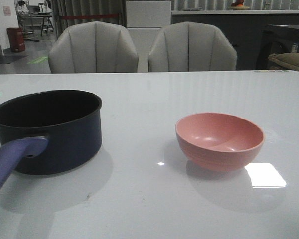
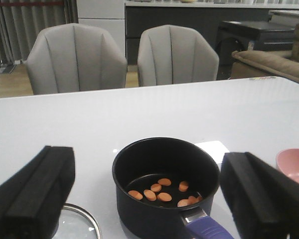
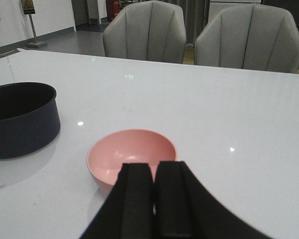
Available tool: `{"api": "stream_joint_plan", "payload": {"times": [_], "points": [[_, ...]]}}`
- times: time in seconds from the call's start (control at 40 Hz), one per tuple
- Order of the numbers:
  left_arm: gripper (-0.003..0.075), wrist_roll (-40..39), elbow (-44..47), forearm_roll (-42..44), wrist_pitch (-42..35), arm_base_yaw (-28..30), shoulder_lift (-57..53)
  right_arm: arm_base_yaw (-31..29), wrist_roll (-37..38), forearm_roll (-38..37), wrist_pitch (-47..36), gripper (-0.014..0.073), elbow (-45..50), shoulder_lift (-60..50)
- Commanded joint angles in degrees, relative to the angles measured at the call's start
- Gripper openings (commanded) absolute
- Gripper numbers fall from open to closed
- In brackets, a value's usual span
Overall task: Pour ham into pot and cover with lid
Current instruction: 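Lower the left gripper to the glass lid knob and grasp it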
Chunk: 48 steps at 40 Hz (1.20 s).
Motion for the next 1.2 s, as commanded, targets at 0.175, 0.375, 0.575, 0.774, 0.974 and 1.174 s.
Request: {"api": "stream_joint_plan", "payload": {"times": [0.175,0.375,0.575,0.774,0.974,1.174], "points": [[0.0631,-5.54,-10.33,-0.24,2.54,8.27,14.86,0.02,-0.71,0.12,-4.44,0.0148,-1.63,0.38],[0.0631,-6.83,-16.44,-0.24,8.38,13.02,28.28,0.02,-0.71,0.12,-4.44,0.0148,-1.63,0.38],[0.0631,-10.29,-20.33,-0.82,10.49,20.13,40.96,0.02,-0.71,0.12,-4.44,0.0148,-1.63,0.38],[0.0631,-10.92,-25.49,-3.3,15.94,24.46,54.09,0.02,-0.71,0.12,-4.44,0.0148,-1.63,0.38],[0.0628,-10.92,-33.46,-3.31,22.2,22.84,65.95,0.02,-0.71,0.12,-4.44,0.0148,-1.63,0.38],[0.0628,-10.92,-38.54,-1.46,24.84,22.29,73.23,0.02,-0.71,0.12,-4.44,0.0148,-1.63,0.38]]}}
